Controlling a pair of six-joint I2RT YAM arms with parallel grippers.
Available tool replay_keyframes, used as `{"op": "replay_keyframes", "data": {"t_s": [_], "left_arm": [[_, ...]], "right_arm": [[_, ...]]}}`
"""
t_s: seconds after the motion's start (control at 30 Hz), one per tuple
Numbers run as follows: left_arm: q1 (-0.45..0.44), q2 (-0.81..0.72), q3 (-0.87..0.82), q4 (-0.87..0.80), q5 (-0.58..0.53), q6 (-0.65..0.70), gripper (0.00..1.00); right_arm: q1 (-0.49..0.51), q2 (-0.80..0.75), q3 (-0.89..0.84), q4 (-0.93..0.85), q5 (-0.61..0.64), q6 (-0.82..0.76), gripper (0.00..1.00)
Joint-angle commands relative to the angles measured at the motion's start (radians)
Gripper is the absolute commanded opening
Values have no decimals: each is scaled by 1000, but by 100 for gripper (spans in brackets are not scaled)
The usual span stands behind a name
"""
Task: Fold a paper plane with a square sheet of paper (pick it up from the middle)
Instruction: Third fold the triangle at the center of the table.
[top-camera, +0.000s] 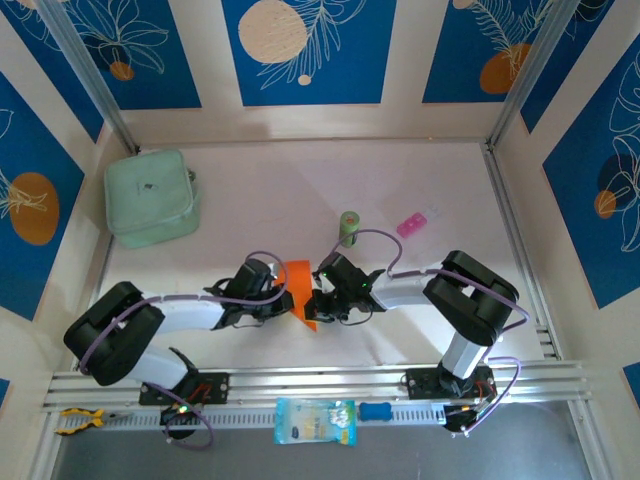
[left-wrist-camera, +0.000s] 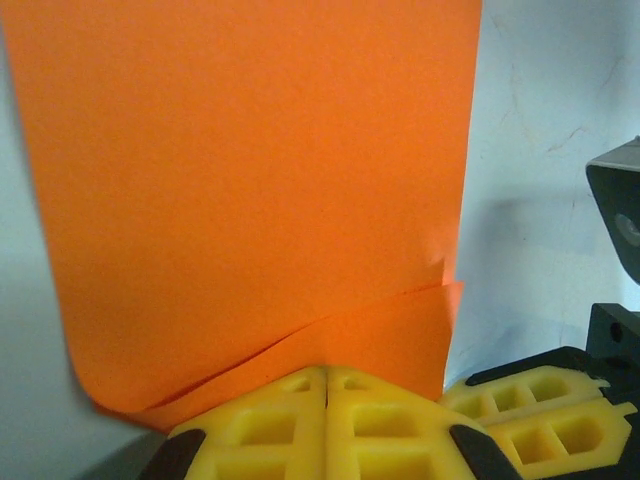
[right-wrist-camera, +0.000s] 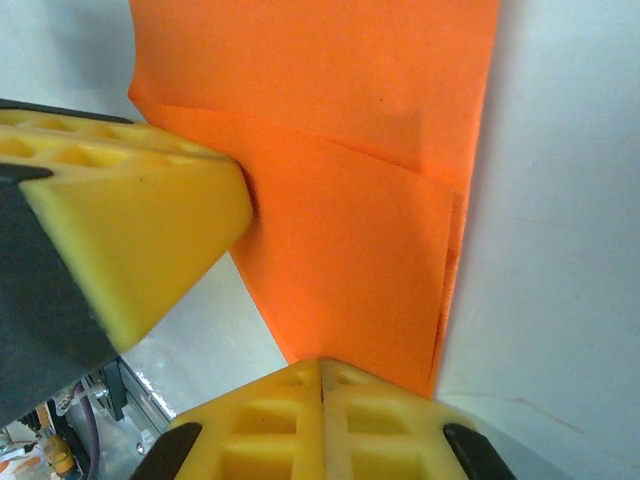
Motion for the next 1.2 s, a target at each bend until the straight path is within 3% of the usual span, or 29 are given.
{"op": "replay_keyframes", "data": {"t_s": [0.0, 0.47, 0.77, 0.93, 1.17], "left_arm": [[49, 8, -18, -58, -31, 45, 3], [199, -4, -29, -74, 43, 97, 2], [207, -137, 15, -179, 52, 119, 4], [170, -205, 16, -176, 53, 84, 5], [-22, -129, 4, -74, 10, -12, 3]], "right_arm": [[8, 21, -52, -160, 45, 2, 2], [8, 20, -48, -168, 48, -6, 1], [9, 15, -42, -169, 53, -9, 1], [8, 15, -44, -161, 58, 2, 1], [8, 26, -49, -128, 57, 28, 1]]}}
